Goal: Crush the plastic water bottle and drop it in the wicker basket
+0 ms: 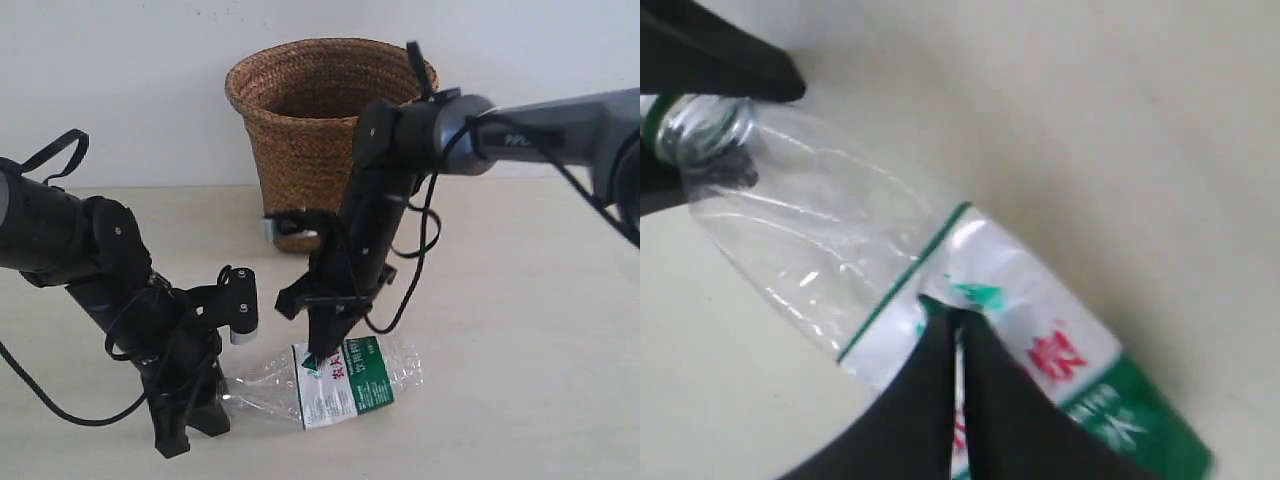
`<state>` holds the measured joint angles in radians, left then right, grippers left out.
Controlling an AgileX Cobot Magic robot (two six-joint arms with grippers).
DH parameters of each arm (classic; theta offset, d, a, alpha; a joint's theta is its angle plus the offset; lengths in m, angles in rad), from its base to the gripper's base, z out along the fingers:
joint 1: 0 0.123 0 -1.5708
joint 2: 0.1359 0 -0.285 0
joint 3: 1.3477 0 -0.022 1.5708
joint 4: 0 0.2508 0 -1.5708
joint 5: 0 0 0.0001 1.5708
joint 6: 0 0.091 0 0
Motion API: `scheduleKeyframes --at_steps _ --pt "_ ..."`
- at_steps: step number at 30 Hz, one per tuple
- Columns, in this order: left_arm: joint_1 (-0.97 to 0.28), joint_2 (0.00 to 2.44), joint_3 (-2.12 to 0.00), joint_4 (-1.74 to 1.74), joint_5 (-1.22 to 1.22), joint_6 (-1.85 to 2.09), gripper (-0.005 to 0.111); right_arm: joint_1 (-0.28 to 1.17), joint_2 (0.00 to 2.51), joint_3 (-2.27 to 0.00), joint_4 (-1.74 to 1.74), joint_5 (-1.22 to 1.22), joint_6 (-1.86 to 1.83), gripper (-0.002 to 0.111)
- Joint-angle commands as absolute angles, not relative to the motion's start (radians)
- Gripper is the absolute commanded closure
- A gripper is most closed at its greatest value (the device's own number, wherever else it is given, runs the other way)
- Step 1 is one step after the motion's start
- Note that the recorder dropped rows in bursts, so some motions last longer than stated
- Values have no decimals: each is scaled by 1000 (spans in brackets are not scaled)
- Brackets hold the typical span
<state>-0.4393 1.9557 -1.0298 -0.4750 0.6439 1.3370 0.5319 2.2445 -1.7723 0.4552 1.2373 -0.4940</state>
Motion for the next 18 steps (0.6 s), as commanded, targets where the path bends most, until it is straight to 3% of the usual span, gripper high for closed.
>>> scheduleKeyframes --at_steps 1,13,18 --pt "-442 1969 -1021 -449 685 1339 103 503 2137 -1767 408 1221 -478 108" --pt "-442 1969 -1021 -449 685 1339 103 499 2126 -1567 339 1212 -542 108" --pt "-442 1969 -1021 -449 689 1339 103 499 2130 -1506 278 1072 -542 108"
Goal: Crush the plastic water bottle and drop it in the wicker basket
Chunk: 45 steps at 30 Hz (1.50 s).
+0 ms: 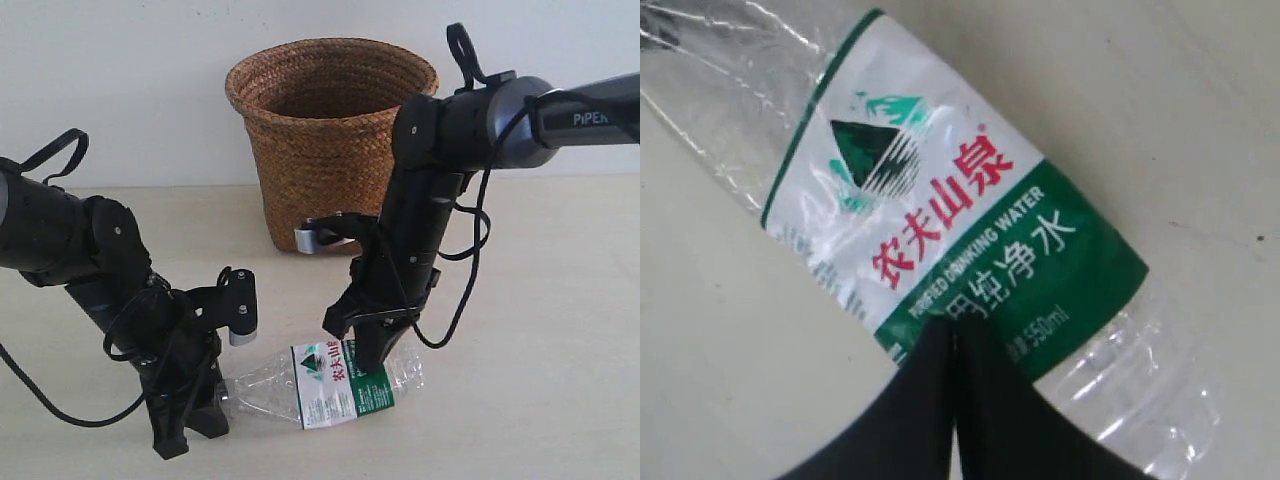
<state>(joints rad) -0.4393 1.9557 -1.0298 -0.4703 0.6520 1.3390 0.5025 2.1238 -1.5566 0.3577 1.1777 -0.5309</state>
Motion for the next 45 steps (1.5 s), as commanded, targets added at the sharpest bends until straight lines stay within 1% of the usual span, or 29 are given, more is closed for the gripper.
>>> scheduleKeyframes --at_steps 1,4,12,14,18,24,27,29,32,35,38,42,45 --pt "-442 1969 -1021 -449 689 1339 103 499 2135 -1491 278 1044 -544 108" --pt "-442 1969 -1021 -449 689 1339 103 499 2168 -1471 280 1003 -547 108" --pt "-442 1969 -1021 -452 689 1339 103 499 2264 -1471 279 1008 -535 108" --pt "-442 1969 -1021 -452 689 1339 103 499 2264 -1471 282 988 -532 108" --pt "-442 1969 -1021 -452 689 1339 103 499 2233 -1500 285 1028 -506 108" --pt "-442 1969 -1021 -452 685 1325 103 499 2081 -1495 332 1120 -492 108" --pt "-442 1960 -1021 -452 685 1317 103 499 1914 -1467 344 1145 -492 108" --pt "-442 1938 -1021 -452 689 1317 103 499 1805 -1441 294 1159 -495 108" --pt "-442 1855 -1021 -425 758 1317 103 498 1628 -1361 205 1113 -469 108" --pt "-442 1773 -1021 -420 794 1317 103 498 1554 -1298 169 1042 -469 108" --pt "-442 1687 -1021 -418 843 1317 103 494 1521 -1265 127 1038 -467 108" --pt "-442 1580 -1021 -400 877 1317 103 431 1501 -1206 127 1012 -386 108" --pt "-442 1490 -1023 -373 882 1317 103 327 1473 -1101 121 950 -290 108"
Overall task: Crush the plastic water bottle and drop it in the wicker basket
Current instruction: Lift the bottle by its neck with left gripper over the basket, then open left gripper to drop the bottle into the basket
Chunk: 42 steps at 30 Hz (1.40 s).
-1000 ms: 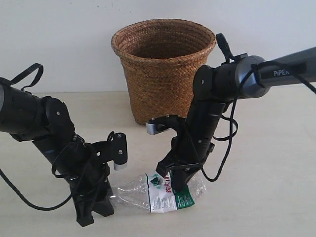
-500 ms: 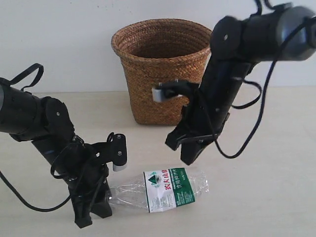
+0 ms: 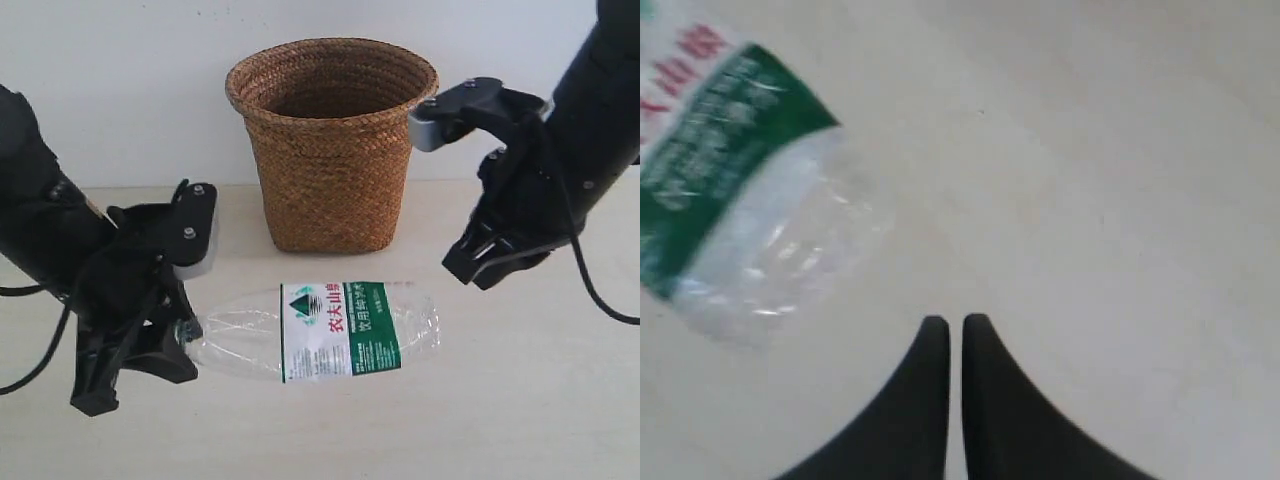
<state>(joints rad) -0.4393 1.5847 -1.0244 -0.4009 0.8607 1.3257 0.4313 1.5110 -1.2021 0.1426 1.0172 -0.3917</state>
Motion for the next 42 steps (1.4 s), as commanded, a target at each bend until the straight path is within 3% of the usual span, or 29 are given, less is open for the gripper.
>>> scheduleKeyframes --at_steps 1,11,24,28,31,33,35,37,38,42 --pt "-442 1476 -1029 -370 882 1317 103 300 1463 -1066 121 918 -265 108" --pt "-442 1525 -1229 -328 976 1312 103 242 1465 -837 256 593 -375 108" --pt "-440 1697 -1478 -288 1102 1314 103 242 1465 -836 271 504 -436 108" --pt "-436 1704 -1547 -245 931 1225 103 242 1465 -836 271 480 -448 108" --pt "-402 1726 -1562 -154 496 895 101 242 1465 -836 271 476 -448 108" --pt "-385 1760 -1570 -140 319 830 89 242 1465 -836 272 482 -448 108" --pt "-385 1794 -1595 -140 282 922 54 242 1465 -836 272 501 -448 108" --pt "-385 1830 -1618 -165 262 917 10 242 1465 -836 272 513 -448 108" --pt "-383 1841 -1624 -168 264 900 -3 242 1465 -836 272 515 -448 108" --pt "-385 1862 -1624 -168 300 951 13 242 1465 -836 273 490 -448 108"
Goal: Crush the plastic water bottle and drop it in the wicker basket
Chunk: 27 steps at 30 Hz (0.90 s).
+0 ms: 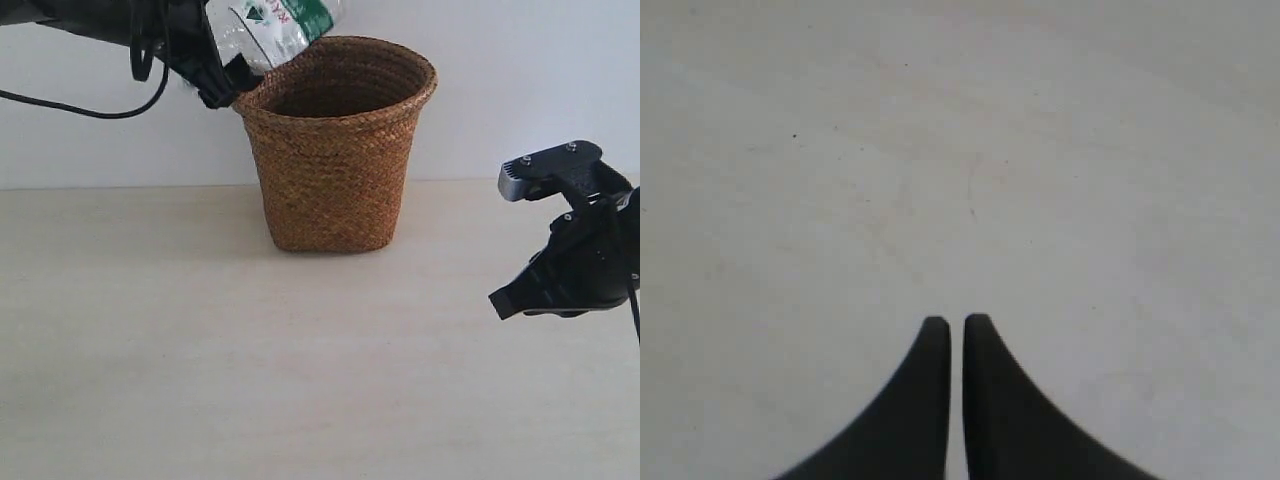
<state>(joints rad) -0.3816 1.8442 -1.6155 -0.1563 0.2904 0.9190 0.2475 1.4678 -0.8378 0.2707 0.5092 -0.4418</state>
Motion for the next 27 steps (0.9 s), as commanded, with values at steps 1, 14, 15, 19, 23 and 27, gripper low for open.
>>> scheduleKeyframes --at_steps 1,14,15,19,23,27 --pt "-385 1864 -1624 -168 300 951 18 242 1465 -836 273 488 -448 108" --pt "-385 1830 -1624 -164 351 961 30 242 1465 -836 273 476 -448 108" --pt "-385 1821 -1624 -164 375 958 31 242 1465 -836 273 475 -448 108" --pt "-383 1769 -1624 -162 544 952 59 242 1465 -836 277 446 -448 108" --pt "-370 1743 -1624 -160 786 922 97 242 1465 -849 310 336 -448 108" --pt "-370 1727 -1624 -44 1026 676 103 242 1465 -958 308 566 -433 108"
